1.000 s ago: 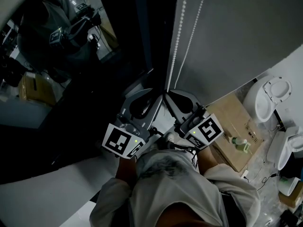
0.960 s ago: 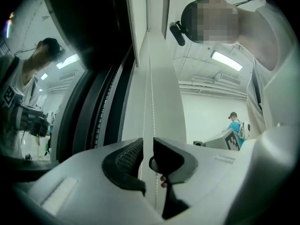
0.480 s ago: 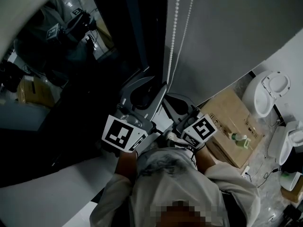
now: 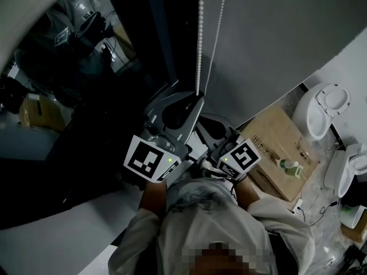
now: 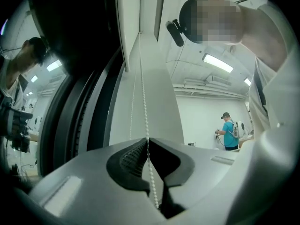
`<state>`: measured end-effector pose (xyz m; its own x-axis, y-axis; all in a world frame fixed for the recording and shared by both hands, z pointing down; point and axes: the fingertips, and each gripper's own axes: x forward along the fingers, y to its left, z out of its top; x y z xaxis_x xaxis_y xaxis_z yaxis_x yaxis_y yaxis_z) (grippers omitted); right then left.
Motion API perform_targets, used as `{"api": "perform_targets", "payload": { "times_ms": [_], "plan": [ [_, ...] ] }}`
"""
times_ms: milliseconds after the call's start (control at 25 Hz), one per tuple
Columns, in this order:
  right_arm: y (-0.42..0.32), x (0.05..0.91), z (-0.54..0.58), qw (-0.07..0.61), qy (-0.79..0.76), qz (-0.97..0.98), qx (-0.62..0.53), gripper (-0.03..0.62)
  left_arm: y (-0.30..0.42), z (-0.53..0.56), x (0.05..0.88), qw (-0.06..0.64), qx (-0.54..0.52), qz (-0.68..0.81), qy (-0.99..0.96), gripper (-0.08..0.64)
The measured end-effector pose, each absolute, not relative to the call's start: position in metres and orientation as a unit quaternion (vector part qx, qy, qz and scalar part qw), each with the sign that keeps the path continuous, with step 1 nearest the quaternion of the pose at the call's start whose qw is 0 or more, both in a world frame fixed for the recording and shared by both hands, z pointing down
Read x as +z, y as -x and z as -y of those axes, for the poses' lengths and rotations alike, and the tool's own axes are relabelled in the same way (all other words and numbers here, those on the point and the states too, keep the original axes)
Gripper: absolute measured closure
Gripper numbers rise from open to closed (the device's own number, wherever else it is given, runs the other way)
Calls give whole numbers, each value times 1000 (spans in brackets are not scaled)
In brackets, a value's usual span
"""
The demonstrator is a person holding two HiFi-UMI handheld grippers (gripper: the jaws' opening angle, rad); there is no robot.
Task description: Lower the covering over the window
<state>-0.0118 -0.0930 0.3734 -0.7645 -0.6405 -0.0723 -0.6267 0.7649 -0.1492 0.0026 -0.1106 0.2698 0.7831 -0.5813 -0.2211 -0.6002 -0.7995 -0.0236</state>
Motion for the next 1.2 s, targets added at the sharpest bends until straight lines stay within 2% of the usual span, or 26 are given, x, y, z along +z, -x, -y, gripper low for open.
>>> {"api": "perform_targets", "payload": {
  "times_ms": [160, 400, 480, 640, 880, 1080, 1200],
  "plan": [
    [9, 371, 94, 57, 341, -937, -51, 575, -4, 108, 270, 15, 121, -292, 949, 551],
    [11, 370, 87, 49, 330, -942, -34, 570, 1, 110, 274, 13, 115, -296, 948, 552],
    [9, 365, 83, 47, 328, -943, -31, 496, 2, 110, 281, 9, 106, -298, 949, 552],
    [-3, 351, 77, 44, 336, -941, -6, 469, 7, 109, 287, 1, 106, -301, 948, 552],
    [-19, 311, 76, 96, 343, -934, 14, 466, 12, 111, 309, -15, 88, -317, 944, 552],
    [-21, 282, 79, 104, 330, -936, 60, 466, 6, 107, 311, -17, 97, -321, 942, 552],
    [-21, 260, 81, 133, 316, -937, 61, 466, 2, 108, 317, -19, 88, -333, 939, 552]
  ]
}}
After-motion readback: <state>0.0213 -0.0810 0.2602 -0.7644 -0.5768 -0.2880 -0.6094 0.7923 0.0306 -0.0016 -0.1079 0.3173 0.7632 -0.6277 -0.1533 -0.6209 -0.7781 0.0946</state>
